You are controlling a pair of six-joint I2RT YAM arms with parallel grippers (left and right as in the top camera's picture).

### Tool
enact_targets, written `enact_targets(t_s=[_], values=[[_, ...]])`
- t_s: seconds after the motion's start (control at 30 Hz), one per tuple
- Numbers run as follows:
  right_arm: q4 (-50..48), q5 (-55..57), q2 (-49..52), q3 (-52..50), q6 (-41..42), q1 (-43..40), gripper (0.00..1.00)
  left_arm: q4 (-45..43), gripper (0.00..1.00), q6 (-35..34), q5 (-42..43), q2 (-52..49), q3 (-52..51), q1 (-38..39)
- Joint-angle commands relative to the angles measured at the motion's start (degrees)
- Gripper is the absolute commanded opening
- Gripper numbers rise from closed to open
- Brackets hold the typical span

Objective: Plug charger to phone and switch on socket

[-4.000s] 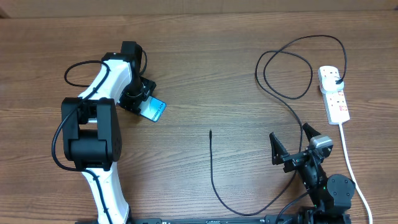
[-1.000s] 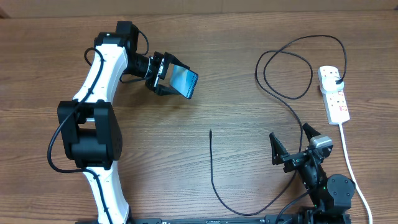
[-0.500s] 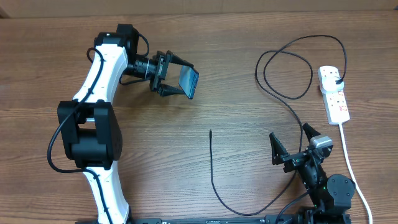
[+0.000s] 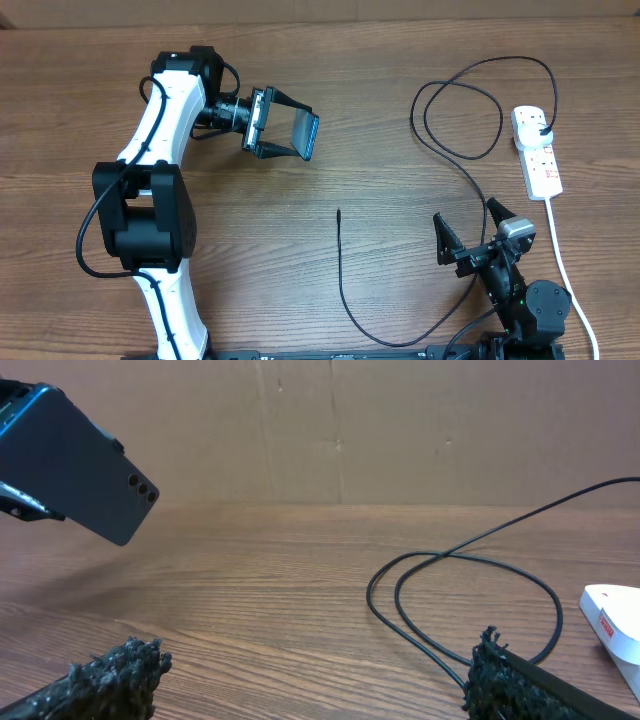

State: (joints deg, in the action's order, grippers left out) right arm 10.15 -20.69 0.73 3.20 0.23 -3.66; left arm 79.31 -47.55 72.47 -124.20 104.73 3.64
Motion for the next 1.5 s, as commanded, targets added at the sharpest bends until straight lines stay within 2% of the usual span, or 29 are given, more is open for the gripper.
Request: enact_targets(t_s=[0.0,0.23,0.53,1.47], values=[[-0.24,0.26,-0.57,-0.04,-0.02,0.22,1.00,0.24,0.04,1.27,5.84,-0.37,1.95,-0.26],[-0.24,0.26,-0.57,-0.04,-0.02,0.22,1.00,0.44,0.04,1.25,6.05,-0.39,1.95,-0.26],[-0.24,0.26,-0.57,-0.04,-0.02,0.22,1.00,0.44,0.04,1.05,11.26,-0.37,1.92,-0.26],[-0.24,0.26,-0.57,-0.04,-0.02,0.22,1.00,0.42,0.04,0.83,12.68,-0.39,1.92,-0.26]])
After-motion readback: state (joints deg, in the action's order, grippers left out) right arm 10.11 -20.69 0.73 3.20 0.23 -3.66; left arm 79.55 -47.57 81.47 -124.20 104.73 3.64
